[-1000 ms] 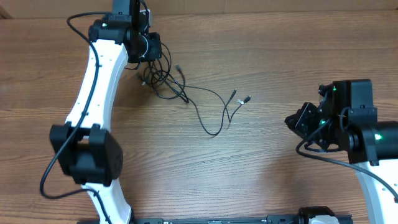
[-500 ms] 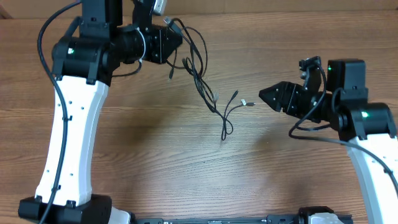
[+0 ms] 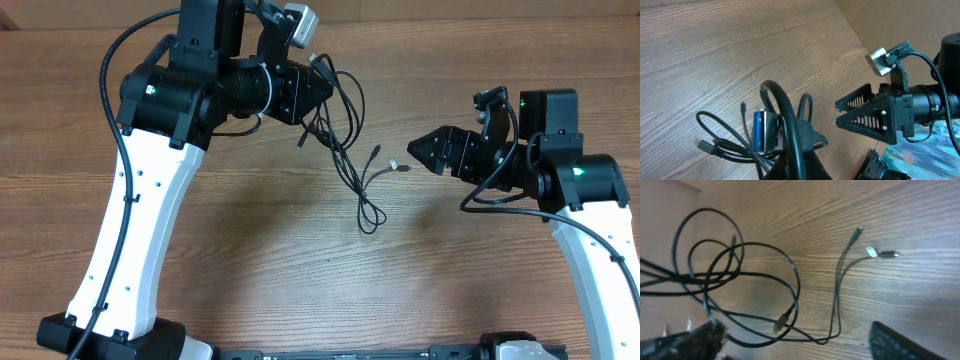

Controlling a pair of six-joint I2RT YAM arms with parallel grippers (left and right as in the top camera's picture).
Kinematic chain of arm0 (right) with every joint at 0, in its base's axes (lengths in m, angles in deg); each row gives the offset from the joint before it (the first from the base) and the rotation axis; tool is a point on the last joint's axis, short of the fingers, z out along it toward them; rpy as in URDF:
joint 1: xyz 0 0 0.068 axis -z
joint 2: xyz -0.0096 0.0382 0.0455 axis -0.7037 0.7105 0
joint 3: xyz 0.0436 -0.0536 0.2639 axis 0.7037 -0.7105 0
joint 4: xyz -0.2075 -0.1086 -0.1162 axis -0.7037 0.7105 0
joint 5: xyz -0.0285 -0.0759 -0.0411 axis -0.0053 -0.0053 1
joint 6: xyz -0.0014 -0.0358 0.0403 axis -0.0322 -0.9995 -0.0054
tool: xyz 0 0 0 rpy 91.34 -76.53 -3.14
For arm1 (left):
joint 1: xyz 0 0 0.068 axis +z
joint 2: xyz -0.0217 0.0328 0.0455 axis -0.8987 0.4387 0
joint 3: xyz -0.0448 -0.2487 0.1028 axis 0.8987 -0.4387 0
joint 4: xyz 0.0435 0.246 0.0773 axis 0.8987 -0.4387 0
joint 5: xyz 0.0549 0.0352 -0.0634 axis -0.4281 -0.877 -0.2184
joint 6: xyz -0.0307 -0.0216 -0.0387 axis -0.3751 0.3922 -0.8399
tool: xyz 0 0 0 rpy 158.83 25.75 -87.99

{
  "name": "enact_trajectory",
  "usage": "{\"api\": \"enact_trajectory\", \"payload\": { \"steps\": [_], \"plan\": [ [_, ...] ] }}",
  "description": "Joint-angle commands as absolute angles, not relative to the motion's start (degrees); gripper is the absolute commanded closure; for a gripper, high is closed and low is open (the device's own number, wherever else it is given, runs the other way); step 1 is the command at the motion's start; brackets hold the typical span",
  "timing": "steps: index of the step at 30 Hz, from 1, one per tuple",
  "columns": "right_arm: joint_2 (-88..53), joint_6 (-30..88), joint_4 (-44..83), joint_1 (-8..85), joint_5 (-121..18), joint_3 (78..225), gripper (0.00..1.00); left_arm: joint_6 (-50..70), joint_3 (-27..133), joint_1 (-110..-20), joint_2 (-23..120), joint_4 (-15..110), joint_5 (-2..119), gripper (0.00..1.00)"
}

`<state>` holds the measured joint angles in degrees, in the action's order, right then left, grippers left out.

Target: Untangle cables

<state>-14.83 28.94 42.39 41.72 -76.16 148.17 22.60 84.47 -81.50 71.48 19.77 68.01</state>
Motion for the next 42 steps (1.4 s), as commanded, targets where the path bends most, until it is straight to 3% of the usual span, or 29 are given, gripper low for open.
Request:
{"api": "enact_trajectory", "payload": {
  "steps": [1, 3, 42],
  "plan": [
    [-14.89, 28.48, 42.60, 41.81, -72.77, 148.28, 0.04, 23.48, 85.02, -81.37, 70.84, 19.93, 67.44, 0.96],
    [-14.89, 28.48, 42.49, 41.81, -72.80, 148.28, 0.00, 23.48, 85.02, -81.39, 70.84, 19.64, 67.51, 0.96],
    [-14.89, 28.50, 42.76, 41.81, -70.83, 148.28, 0.00, 25.18, 84.95, -82.02, 72.99, 21.35, 67.33, 0.96]
  ]
}}
